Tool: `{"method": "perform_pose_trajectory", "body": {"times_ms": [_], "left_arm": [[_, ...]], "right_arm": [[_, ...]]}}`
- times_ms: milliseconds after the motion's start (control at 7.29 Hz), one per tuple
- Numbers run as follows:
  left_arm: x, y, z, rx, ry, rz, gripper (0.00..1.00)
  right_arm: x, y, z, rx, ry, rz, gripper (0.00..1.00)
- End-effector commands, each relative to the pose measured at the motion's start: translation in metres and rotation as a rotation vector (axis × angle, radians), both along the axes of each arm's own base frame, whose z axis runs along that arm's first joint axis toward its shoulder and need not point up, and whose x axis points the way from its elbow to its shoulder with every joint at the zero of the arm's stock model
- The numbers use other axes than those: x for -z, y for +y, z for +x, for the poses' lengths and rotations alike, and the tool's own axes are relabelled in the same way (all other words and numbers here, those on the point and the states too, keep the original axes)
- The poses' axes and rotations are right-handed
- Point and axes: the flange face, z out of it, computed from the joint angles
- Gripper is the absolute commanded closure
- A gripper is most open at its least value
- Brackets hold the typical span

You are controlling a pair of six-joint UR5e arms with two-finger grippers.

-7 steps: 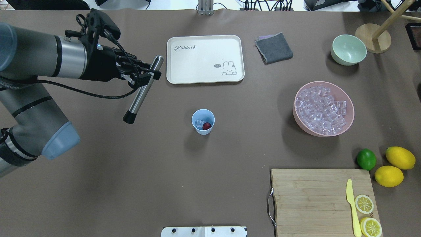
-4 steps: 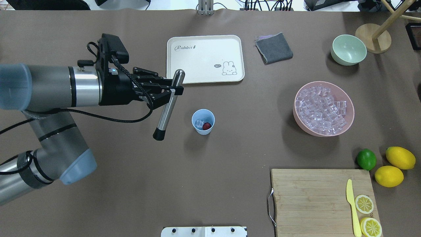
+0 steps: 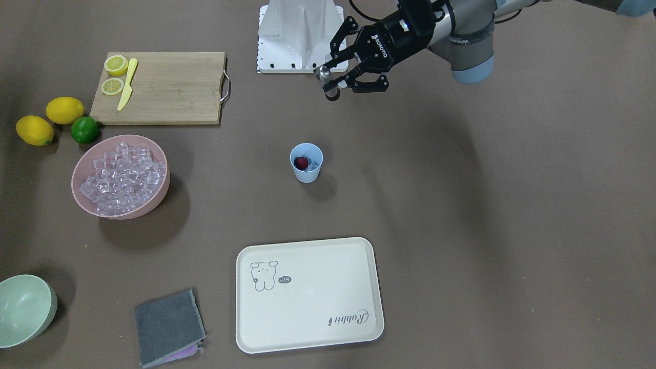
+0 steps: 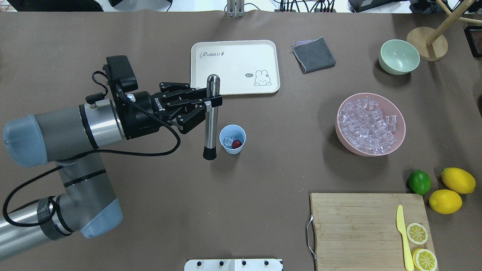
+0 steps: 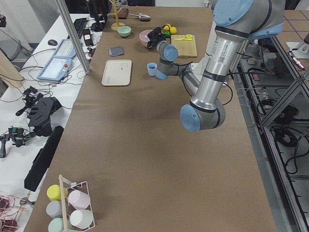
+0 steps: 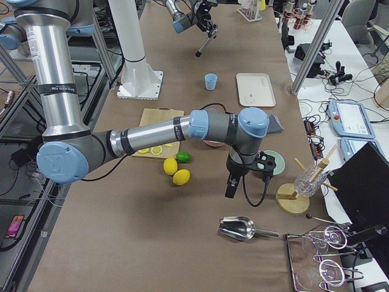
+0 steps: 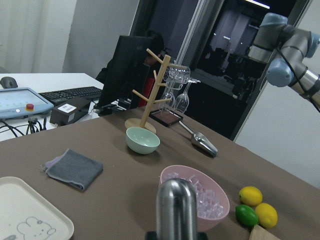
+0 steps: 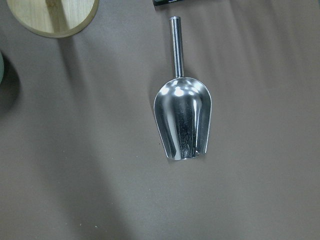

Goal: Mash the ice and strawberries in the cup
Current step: 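Lower the pestle with the left gripper into the blue cup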

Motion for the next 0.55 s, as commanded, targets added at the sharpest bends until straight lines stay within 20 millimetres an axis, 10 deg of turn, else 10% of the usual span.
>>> {"method": "perform_pose_trajectory", "body": {"times_ms": [0,411], "left_arm": [[-0.001,0.026,0.018,0.077,0.132,-0.060,1.00],[-0.005,0.014,0.009,0.236,0.201,-0.143,1.00]], "right_arm": [[0.001,-0.001,0.000,-0.002,0.002,0.001,0.00],[0.006,-0.004,0.001,-0.002,0.008,0.009,0.00]]}}
